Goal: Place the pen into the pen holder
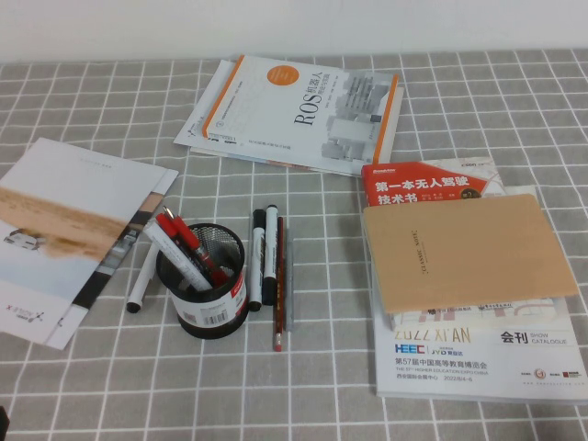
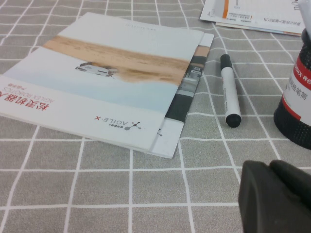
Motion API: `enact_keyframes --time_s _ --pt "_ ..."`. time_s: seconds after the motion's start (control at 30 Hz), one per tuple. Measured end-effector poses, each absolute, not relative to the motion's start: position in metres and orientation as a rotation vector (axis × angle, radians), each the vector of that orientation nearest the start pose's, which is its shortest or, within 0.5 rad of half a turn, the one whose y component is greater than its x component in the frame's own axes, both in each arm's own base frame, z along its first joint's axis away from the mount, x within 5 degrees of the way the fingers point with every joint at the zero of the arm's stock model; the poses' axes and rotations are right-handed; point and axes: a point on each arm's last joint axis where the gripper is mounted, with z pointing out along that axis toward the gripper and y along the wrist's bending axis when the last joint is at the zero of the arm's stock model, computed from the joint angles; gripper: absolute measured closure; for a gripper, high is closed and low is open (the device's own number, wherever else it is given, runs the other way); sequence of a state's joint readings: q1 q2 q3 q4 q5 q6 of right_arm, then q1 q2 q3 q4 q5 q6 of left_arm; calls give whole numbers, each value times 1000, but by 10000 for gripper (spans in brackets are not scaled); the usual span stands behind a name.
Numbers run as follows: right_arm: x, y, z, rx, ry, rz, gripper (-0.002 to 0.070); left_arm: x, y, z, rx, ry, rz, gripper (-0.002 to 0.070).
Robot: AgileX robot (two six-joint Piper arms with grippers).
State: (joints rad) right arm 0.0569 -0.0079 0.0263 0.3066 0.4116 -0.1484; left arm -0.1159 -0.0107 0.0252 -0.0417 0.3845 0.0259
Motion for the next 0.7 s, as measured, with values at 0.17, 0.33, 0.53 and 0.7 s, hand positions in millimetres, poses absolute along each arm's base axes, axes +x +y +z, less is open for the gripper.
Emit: enact_keyframes --time_s 0.17,0.33,0.53,0.7 --pt "51 14 169 -10 1903 245 689 52 -7 171 108 1880 -103 678" --pt "51 14 169 -10 1903 245 689 52 -7 171 108 1880 -103 678" --pt "51 14 171 -6 1888 242 689 52 -7 171 108 1880 -103 678" --pt "53 13 175 5 1843 236 689 52 -7 171 108 1880 -103 678"
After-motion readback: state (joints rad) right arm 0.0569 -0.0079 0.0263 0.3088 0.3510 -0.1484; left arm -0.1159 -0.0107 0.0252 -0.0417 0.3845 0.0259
